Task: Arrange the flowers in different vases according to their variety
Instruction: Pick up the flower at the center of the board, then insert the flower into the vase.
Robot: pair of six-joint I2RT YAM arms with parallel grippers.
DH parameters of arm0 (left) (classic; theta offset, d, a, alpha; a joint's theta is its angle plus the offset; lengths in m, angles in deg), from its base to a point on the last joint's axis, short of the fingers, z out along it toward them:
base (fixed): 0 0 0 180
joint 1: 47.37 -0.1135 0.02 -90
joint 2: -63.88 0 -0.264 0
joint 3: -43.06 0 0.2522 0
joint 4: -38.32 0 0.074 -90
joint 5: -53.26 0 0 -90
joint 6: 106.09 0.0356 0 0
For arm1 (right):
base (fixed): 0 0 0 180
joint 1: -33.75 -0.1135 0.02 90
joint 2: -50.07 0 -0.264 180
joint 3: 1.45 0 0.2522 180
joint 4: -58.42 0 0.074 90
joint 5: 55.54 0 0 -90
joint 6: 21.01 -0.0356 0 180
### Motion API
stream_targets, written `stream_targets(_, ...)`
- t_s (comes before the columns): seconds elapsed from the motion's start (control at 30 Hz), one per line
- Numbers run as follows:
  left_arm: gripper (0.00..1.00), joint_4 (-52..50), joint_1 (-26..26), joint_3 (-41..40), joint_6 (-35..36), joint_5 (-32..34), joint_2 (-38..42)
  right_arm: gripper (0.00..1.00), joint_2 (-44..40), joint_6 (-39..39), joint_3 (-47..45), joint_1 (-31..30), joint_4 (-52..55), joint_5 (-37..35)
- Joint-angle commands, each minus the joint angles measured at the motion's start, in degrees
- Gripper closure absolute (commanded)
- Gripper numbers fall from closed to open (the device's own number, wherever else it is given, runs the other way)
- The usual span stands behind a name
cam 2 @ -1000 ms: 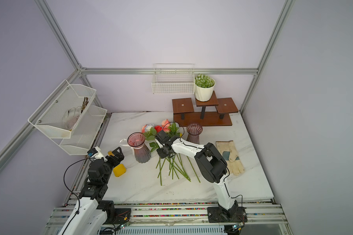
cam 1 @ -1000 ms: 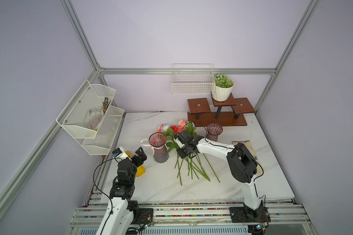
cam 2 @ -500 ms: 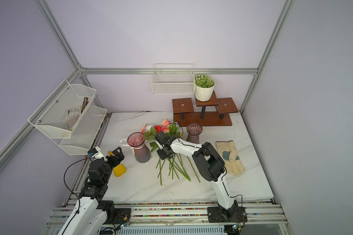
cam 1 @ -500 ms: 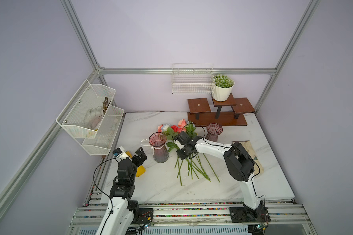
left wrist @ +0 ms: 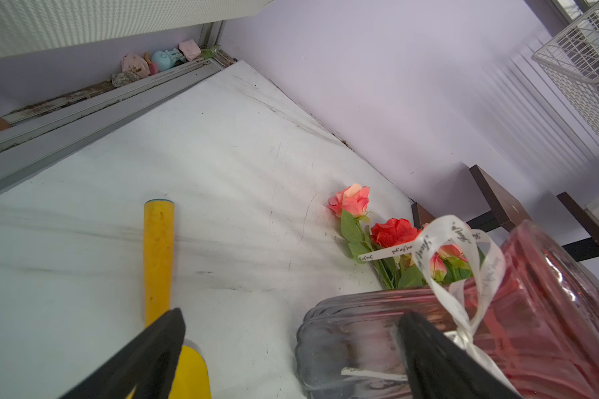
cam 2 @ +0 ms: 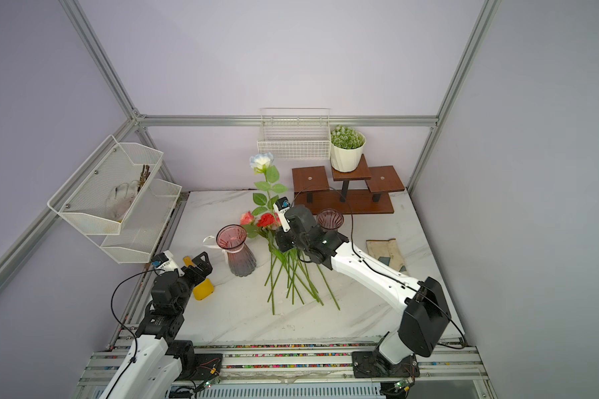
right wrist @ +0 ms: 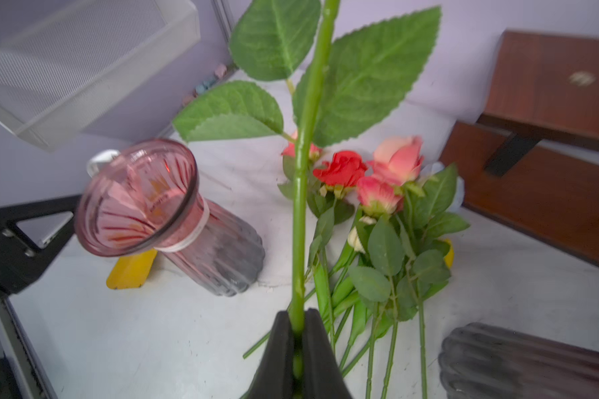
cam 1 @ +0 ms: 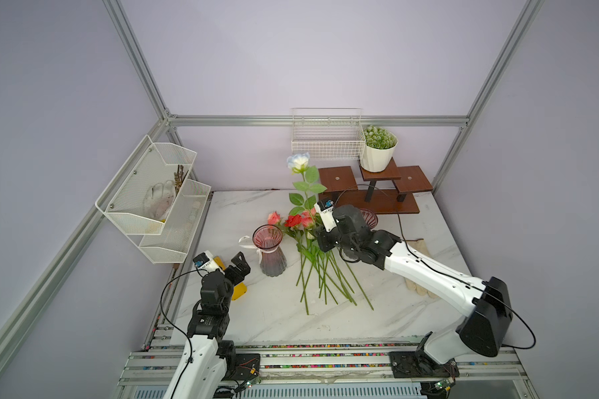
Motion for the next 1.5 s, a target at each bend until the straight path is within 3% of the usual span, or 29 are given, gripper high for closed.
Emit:
stream_targets(0.0, 0.0, 3.91, -0.29, -0.54, -0.73, -1.72, 1.04, 1.0, -5.63, 2.25, -0.11, 1.65, -9.19, -8.72)
stream_targets(0.27, 0.0, 6.27, -0.28, -1.85, -1.27, -3.83, 2.22, 1.0, -10.2, 7.72, 4.39, 9.44, -21.13, -17.09)
stream_targets(0.57, 0.0, 7.31, -0.29, -1.78, -1.33, -8.88, 2.06, 1.0, -3.7, 13.03, 8.46, 13.77, -33.43, -19.05)
stream_targets(0.77, 0.0, 9.2, -0.29, -2.41, -0.27, -11.84, 2.33, 1.0, -0.41, 11.23, 3.52, 15.62, -38.33, -16.57)
stream_targets(1.0, 0.0, 10.35, 0.03, -1.83, 0.97, -14.94, 1.74, 1.0, -2.46, 6.91, -9.2, 15.71, -43.21, -15.33)
stream_targets(1.1, 0.0, 8.41, 1.15, -0.39, 1.49, -14.8, 0.97, 0.71, -4.56, 4.31, -12.97, 15.7, -41.48, -14.09)
stream_targets(1.17, 0.0, 7.03, 2.35, 0.52, 1.9, -14.46, 0.14, 0.6, -6.62, 2.61, -14.97, 15.69, -39.64, -13.71)
stream_targets(1.33, 0.0, 4.26, 6.05, 2.9, 3.35, -13.25, -1.86, 0.52, -13.28, -1.3, -17.83, 15.73, -30.32, -12.76)
stream_targets(1.47, 0.0, 3.22, 7.18, 3.64, 4.3, -11.37, -1.25, 0.46, -18.83, -3.29, -17.47, 15.69, -18.84, -7.71)
